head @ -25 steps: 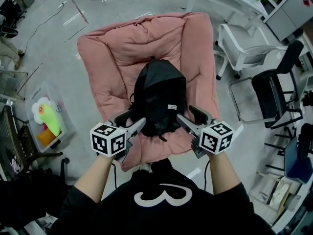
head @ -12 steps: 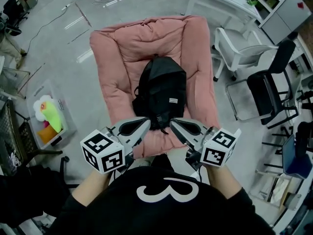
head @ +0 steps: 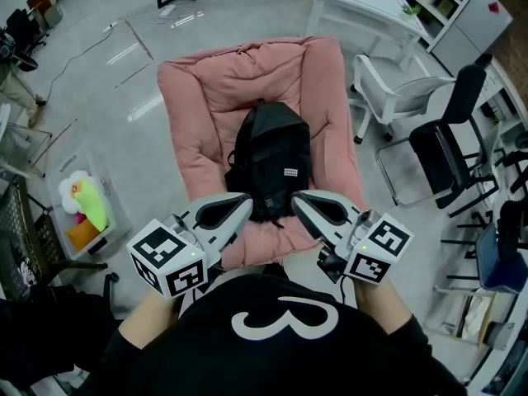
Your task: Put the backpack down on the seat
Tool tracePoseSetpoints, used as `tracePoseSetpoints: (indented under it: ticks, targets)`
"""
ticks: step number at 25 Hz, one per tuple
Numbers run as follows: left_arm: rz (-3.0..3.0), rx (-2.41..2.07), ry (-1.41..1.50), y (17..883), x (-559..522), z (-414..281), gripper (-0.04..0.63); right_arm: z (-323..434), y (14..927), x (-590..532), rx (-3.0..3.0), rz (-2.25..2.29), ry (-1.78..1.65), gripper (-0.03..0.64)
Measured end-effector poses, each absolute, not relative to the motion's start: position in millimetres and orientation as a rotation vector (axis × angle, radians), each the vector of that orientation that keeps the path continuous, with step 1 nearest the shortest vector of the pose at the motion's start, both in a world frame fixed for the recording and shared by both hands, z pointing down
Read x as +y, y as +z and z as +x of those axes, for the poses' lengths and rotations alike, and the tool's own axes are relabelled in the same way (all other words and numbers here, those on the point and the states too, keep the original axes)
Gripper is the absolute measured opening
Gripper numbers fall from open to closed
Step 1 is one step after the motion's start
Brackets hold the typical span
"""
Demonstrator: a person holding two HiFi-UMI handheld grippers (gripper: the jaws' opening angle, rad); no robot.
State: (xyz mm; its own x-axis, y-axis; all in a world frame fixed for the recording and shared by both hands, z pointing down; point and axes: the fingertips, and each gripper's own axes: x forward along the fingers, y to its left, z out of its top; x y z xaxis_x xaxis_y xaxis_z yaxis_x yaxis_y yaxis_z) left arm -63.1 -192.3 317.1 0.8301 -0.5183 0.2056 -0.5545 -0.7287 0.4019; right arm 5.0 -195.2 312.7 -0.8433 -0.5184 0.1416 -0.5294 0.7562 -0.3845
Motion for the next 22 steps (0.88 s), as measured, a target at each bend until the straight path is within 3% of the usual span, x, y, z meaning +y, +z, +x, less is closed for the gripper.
tracePoseSetpoints:
  ticks: [22]
  targets:
    - [2.559, -0.688, 0.116, 338, -190, -49, 0.006, 17, 336, -188, -2.817, 0.974, 0.622, 0.003]
